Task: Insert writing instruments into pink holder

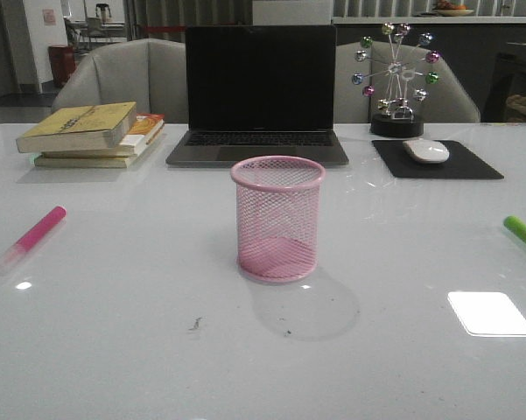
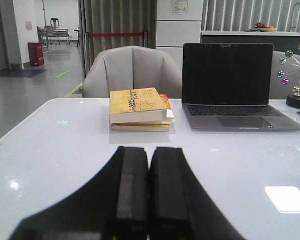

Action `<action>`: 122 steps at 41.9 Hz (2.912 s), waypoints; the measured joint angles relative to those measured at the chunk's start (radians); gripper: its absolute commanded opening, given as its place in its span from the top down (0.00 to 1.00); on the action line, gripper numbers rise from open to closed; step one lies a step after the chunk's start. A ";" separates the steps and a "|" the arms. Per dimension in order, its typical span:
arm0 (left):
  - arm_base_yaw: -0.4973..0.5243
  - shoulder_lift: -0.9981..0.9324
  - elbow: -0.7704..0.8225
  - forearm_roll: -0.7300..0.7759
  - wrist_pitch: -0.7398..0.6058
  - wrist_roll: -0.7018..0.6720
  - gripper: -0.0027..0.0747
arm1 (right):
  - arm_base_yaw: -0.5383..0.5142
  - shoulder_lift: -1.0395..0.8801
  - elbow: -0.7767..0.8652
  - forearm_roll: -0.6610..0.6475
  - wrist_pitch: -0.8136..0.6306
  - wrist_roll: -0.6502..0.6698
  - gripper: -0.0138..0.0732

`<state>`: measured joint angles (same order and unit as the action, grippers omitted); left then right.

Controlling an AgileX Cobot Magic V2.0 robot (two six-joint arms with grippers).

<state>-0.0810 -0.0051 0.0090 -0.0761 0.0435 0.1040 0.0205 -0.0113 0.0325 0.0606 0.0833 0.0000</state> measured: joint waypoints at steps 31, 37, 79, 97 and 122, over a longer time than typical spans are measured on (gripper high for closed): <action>0.000 0.000 0.000 0.000 -0.002 0.000 0.84 | 0.000 0.000 0.000 0.000 -0.017 0.000 0.77; 0.000 0.000 -0.002 0.000 -0.044 0.000 0.84 | 0.000 0.000 -0.006 0.000 -0.060 0.000 0.77; 0.000 0.548 -0.760 -0.017 0.661 0.000 0.85 | 0.000 0.521 -0.721 0.000 0.633 0.000 0.77; 0.000 0.740 -0.760 0.035 0.704 0.016 0.32 | 0.000 0.786 -0.692 -0.008 0.667 0.000 0.33; -0.341 0.742 -0.760 0.030 0.689 0.024 0.31 | -0.060 1.449 -1.002 -0.025 0.622 0.017 0.29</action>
<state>-0.4222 0.7367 -0.7512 -0.0464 0.7327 0.1285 -0.0396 1.4373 -0.9692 0.0358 0.7054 0.0173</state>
